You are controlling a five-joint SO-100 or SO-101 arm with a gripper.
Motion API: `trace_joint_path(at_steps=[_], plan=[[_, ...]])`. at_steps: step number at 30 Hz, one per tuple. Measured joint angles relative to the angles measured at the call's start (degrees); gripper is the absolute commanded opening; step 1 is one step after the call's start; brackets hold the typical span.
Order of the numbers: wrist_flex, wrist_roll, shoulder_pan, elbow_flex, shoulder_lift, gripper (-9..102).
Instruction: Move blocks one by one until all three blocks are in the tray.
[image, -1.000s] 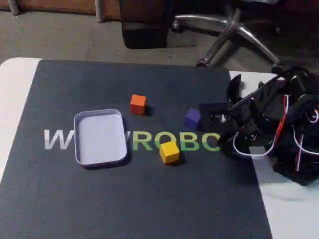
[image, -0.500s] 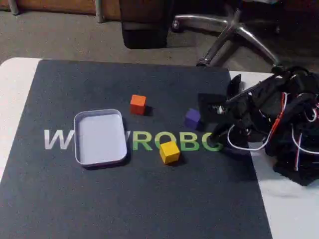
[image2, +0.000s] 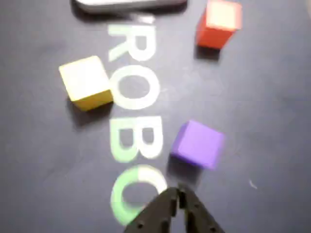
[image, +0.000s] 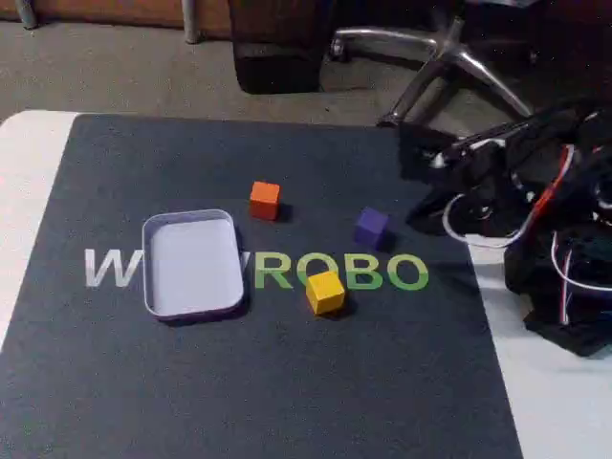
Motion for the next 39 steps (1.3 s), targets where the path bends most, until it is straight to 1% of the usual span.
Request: trace_joint_path(at_steps=[2, 5, 11, 18, 24, 28, 32, 39], plan=[[4.04, 0.0, 0.0, -4.39, -0.79, -7], [6.59, 0.44, -0.44, -10.46, -6.33, -7], [7.38, 5.54, -3.6, -24.08, -24.43, -7], [7.38, 11.43, -4.22, -37.44, -46.93, -6], [4.31, 12.48, -2.72, -38.06, -57.39, -6], [0.18, 12.57, 0.26, -37.35, -61.17, -4], [-4.31, 12.74, 3.08, -35.24, -62.05, -2], [-9.4, 6.42, 8.35, -26.72, -59.33, -2]])
